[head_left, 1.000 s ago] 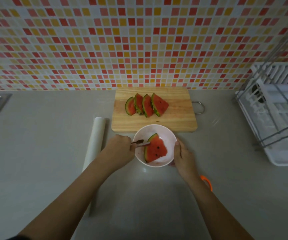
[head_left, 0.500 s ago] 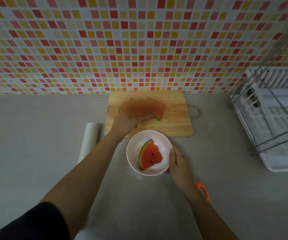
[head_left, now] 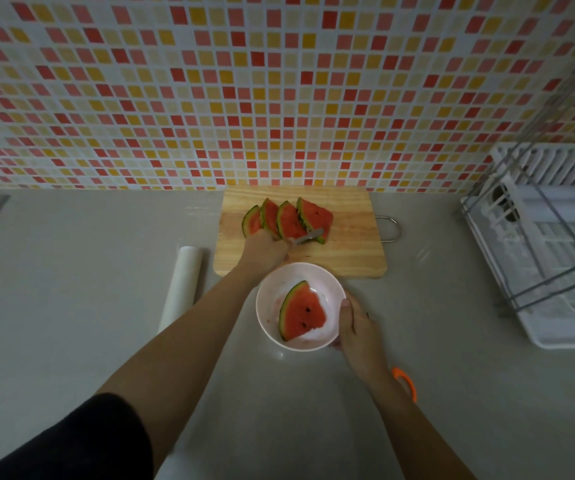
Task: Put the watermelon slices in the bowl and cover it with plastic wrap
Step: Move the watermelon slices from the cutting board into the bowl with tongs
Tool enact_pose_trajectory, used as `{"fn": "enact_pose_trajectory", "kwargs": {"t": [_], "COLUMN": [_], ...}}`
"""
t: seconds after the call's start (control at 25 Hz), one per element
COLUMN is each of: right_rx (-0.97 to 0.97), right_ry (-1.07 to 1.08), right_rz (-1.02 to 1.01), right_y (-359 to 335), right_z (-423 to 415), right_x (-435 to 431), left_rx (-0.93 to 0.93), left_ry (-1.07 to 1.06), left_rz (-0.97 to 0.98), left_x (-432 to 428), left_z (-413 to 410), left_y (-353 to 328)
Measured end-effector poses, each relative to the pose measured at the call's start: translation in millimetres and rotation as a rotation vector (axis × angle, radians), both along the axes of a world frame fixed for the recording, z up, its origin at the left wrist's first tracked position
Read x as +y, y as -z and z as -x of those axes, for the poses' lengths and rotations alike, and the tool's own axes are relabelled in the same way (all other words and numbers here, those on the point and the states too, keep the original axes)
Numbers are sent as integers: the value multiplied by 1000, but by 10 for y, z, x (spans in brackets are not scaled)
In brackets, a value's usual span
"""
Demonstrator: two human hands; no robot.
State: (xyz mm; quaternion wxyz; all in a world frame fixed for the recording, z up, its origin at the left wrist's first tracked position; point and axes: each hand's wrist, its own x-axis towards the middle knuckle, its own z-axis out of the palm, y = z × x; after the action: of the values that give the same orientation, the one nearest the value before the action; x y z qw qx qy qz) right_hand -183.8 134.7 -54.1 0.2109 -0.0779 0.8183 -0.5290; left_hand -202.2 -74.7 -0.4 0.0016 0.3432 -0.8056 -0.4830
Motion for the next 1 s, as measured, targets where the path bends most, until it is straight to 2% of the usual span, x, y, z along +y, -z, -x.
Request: {"fn": "enact_pose_trajectory", "kwargs": {"t": [0.24, 0.36, 0.44, 0.56, 0.72, 1.0], "right_rx": [-20, 20, 41, 48, 39, 39], "right_ry": [17, 9, 13, 8, 20, -1], "right_rz": [51, 23, 10, 1, 3, 2], "right_y": [21, 45, 43, 45, 46, 29], "right_z": [2, -9, -5, 11, 40, 51], "right_x": [-11, -9, -15, -31, -38, -49], "left_rx": [19, 128, 171, 122, -72, -352], "left_ry": [-9, -57, 34, 251, 382, 510], "left_rz": [-19, -159, -253, -289, -164, 122], "left_x": [-34, -92, -180, -329, -317, -64], "left_z": [-43, -408, -777, -1284, -1413, -971], "left_y": [-14, -114, -201, -288, -318, -548]}}
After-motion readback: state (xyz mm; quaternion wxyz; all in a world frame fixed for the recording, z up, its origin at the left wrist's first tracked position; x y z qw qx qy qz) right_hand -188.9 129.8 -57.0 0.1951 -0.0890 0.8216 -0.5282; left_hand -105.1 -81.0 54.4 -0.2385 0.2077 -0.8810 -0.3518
